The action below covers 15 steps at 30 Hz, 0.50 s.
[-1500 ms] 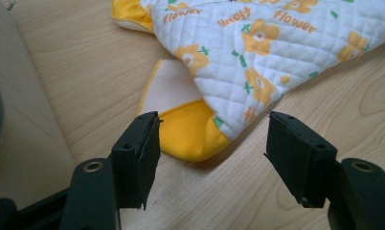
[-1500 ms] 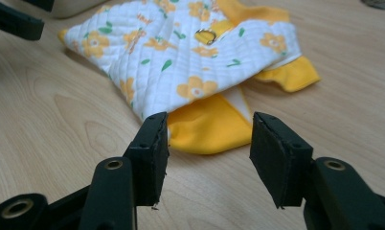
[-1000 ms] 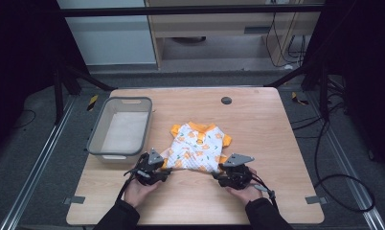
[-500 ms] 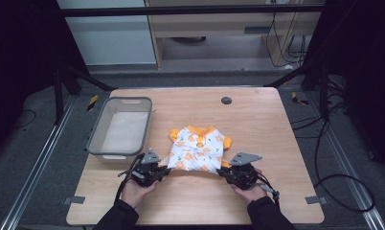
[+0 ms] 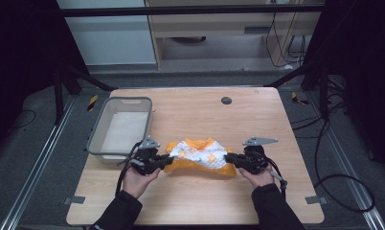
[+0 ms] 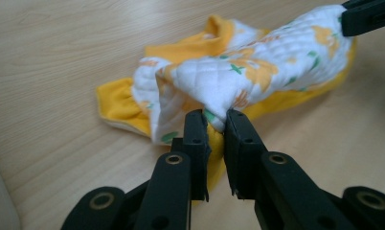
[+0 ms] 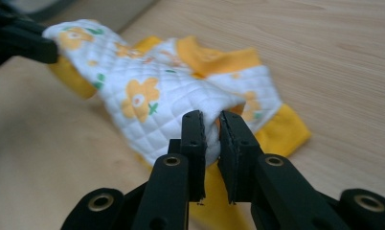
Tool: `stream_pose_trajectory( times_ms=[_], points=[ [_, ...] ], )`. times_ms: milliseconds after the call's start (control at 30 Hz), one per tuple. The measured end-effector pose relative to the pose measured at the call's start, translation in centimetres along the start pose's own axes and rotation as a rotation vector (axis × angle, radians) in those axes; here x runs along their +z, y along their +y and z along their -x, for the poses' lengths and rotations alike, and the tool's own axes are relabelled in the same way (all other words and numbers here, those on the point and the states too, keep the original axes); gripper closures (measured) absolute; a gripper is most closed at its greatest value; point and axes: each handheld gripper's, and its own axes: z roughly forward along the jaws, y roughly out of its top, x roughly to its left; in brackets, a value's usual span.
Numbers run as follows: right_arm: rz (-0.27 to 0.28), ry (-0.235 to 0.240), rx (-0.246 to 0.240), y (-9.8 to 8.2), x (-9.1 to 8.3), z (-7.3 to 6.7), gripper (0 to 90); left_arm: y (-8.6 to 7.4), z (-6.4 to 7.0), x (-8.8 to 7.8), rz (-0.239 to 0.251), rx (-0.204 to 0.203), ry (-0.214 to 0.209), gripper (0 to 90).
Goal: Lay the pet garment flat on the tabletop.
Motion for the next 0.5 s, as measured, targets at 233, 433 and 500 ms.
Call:
stream_pose_trajectory(
  times_ms=[233,433,500],
  points=[
    [-0.032,-0.149,-0.064,-0.8,3.6,0.6,69.8,-0.6,-0.9,3.1,-0.021,-0.001,0.093,63.2],
    [0.033,-0.169,-0.124,-0.4,0.4,0.2,61.8,-1.1,-0.8,0.3,0.043,0.067,0.113,38.8],
    [0.05,-0.177,-0.132,-0.6,-0.9,0.2,60.8,-1.6,-0.7,-0.7,0.058,0.071,0.091,33.9]
  ],
)
